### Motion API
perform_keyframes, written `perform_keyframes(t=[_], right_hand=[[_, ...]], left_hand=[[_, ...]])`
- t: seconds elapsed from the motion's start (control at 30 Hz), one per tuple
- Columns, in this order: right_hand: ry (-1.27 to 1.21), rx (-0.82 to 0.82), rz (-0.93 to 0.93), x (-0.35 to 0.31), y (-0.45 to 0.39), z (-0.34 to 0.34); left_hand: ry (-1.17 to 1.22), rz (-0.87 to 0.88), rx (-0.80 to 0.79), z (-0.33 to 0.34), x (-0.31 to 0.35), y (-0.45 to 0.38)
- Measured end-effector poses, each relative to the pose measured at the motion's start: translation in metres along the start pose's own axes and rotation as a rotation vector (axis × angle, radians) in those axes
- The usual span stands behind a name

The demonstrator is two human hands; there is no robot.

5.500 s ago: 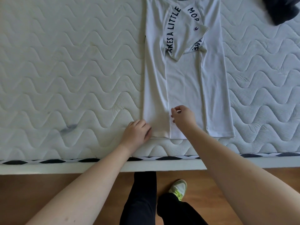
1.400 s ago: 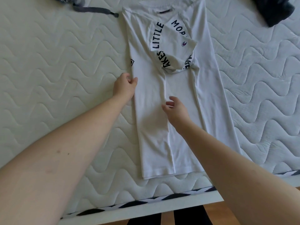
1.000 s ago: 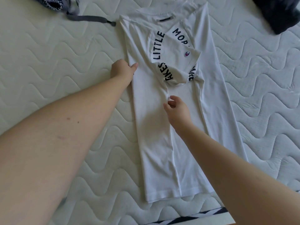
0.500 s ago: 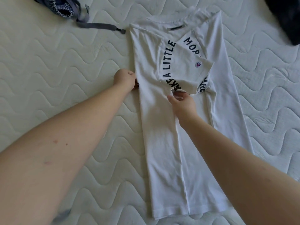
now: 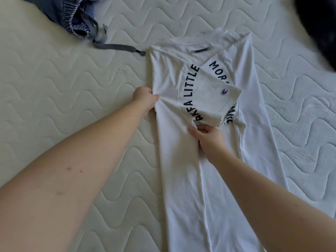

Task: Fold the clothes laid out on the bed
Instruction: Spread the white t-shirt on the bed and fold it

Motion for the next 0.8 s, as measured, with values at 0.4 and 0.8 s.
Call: perform_keyframes(t=[0.4,0.8], right_hand=[[-0.159,-0.084,0.139,0.001,-0.002,0.003],[-0.167,-0.121,0.311,0.005,-0.009,0.009]], left_hand=[[-0.292,0.429,0.093,-0.016,0.073,-0.042],[-0.426,0.538,-0.018,-0.005,0.119,-0.118]])
Point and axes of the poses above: each hand's wrist, its own y-axis away from the middle knuckle, its own z-axis out of the palm, x = y × z, the point moved 9 cm from there along -y, towards the middle knuckle, and after that the axes turned 13 degrees about x, right-handed, at the moved point
